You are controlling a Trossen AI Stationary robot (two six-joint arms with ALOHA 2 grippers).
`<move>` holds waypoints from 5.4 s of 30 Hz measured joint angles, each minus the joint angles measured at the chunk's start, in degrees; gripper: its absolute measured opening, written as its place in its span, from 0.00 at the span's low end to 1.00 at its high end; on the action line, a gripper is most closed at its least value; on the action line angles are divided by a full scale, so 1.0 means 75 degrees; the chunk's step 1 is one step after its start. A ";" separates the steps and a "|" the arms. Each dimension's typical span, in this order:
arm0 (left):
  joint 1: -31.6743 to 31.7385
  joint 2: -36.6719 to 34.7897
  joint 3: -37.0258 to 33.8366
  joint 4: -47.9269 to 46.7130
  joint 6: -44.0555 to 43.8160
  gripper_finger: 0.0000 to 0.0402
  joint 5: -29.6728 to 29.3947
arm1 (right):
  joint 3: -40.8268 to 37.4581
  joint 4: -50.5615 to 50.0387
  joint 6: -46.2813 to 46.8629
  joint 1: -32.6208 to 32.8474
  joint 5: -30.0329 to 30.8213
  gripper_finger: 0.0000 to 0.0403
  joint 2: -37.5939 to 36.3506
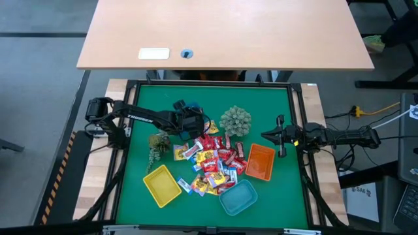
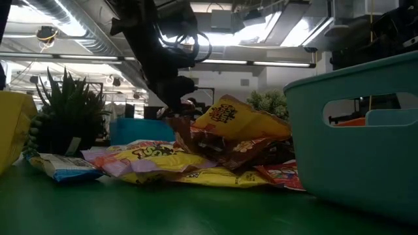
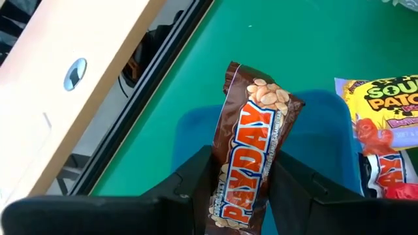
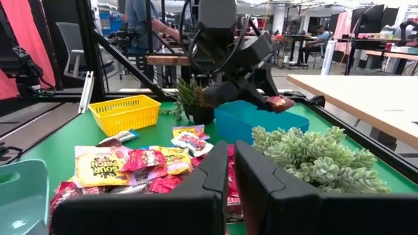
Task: Sort candy
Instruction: Put the brown chocolate into the blue bin, then put the red candy into the orange bin
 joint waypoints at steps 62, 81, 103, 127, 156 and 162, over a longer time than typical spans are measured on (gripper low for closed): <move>-0.0031 0.0000 0.0000 0.0565 -0.0628 0.48 0.0948 | 0.3764 -0.2382 0.1829 0.0002 -0.0400 0.61 0.3034; -0.0032 0.0000 0.0000 0.0562 -0.0625 0.48 0.0947 | 0.5862 -0.3392 0.0769 0.0010 -0.1804 0.61 0.8028; -0.0031 0.0000 0.0000 0.0574 -0.0625 0.48 0.0947 | 0.6237 -0.1868 -0.0297 0.0010 -0.1948 0.61 1.0800; -0.0031 0.0000 0.0000 0.0620 -0.0625 0.48 0.0948 | 0.6234 -0.1154 -0.0289 0.0010 -0.2148 0.61 1.1709; -0.0029 0.0000 0.0000 0.0766 -0.0625 0.48 0.0950 | 0.6228 -0.0988 -0.0267 -0.0001 -0.1873 0.34 1.2155; -0.0031 0.0000 0.0000 0.0764 -0.0625 0.48 0.0950 | 0.6228 -0.0985 -0.0265 -0.0001 -0.1798 0.22 1.2155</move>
